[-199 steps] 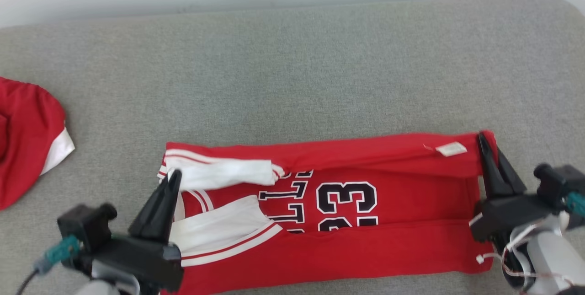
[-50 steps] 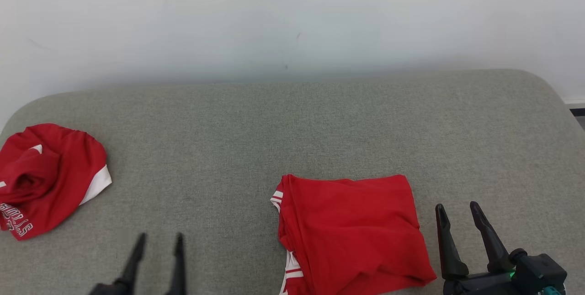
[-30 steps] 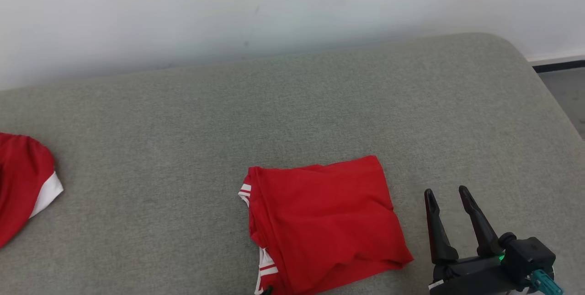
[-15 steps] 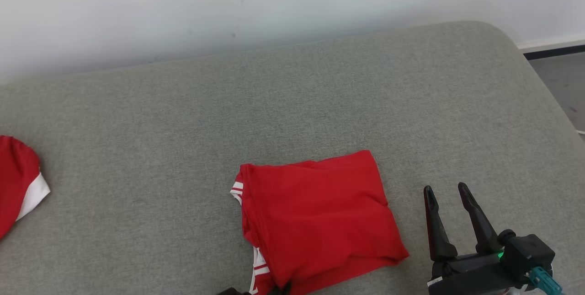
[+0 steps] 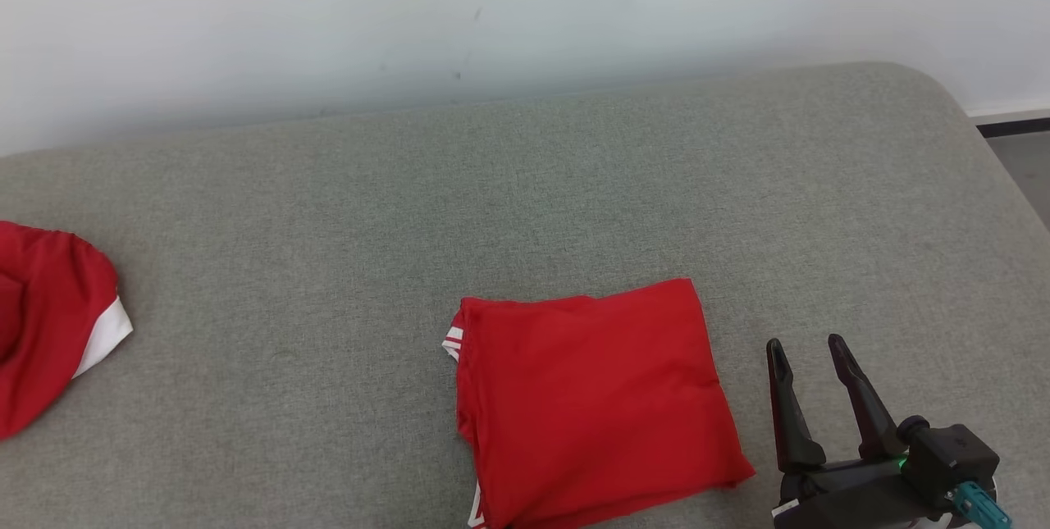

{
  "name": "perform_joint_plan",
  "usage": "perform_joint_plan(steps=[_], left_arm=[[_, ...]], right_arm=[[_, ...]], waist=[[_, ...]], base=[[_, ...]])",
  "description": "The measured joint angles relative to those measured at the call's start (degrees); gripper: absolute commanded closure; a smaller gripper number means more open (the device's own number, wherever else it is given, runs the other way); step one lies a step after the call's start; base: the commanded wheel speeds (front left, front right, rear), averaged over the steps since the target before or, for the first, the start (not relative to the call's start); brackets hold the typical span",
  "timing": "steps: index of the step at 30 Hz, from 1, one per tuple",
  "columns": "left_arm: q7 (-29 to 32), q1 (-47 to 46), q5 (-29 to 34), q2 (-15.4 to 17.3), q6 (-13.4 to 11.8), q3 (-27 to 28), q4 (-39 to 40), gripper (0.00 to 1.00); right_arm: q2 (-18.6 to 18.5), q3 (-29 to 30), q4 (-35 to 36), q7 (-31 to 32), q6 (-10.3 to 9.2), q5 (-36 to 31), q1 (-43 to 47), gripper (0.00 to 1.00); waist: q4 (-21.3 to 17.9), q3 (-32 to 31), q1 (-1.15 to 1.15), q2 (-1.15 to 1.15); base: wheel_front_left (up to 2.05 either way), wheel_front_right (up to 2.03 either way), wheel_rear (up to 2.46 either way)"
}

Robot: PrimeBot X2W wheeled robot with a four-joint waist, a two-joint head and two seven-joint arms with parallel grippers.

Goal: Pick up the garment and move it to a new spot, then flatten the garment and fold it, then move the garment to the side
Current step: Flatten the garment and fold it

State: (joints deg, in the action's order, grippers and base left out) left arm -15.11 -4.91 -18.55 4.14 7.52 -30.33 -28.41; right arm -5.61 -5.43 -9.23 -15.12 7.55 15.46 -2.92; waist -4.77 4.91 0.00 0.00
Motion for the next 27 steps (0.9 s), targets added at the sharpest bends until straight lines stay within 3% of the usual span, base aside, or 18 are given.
perform_joint_plan(steps=[1,2,13,22,27], left_arm=[[0.0,0.1,-0.1,0.0,0.0,-0.1,-0.1,0.76],[0.0,0.1,-0.2,0.0,0.0,-0.1,-0.1,0.0],[0.0,1.0,0.4,-0.3,-1.7,7.5,8.5,0.0],[0.0,2.2,3.0,1.2,-5.3,22.0,17.8,0.0],[0.0,3.6,4.6,2.2,-5.6,27.8,19.0,0.0]], right_arm=[[0.0,0.0,-0.1,0.0,0.0,0.0,0.0,0.0],[0.0,0.0,-0.2,0.0,0.0,0.0,0.0,0.0],[-0.6,0.9,-0.1,0.0,0.0,0.0,0.6,0.0],[-0.6,0.6,0.1,0.0,0.0,-0.4,0.7,0.0],[-0.7,0.0,0.5,0.0,0.0,-1.4,1.3,0.0]], waist=[[0.1,0.0,0.0,0.0],[0.1,-0.1,0.0,0.0],[2.3,-1.0,-0.01,0.0],[4.3,-3.0,-0.01,0.0],[4.7,-4.4,-0.01,0.0]], base=[[0.0,0.0,0.0],[0.0,0.0,0.0],[0.0,0.0,0.0],[0.0,0.0,0.0],[0.0,0.0,0.0]])
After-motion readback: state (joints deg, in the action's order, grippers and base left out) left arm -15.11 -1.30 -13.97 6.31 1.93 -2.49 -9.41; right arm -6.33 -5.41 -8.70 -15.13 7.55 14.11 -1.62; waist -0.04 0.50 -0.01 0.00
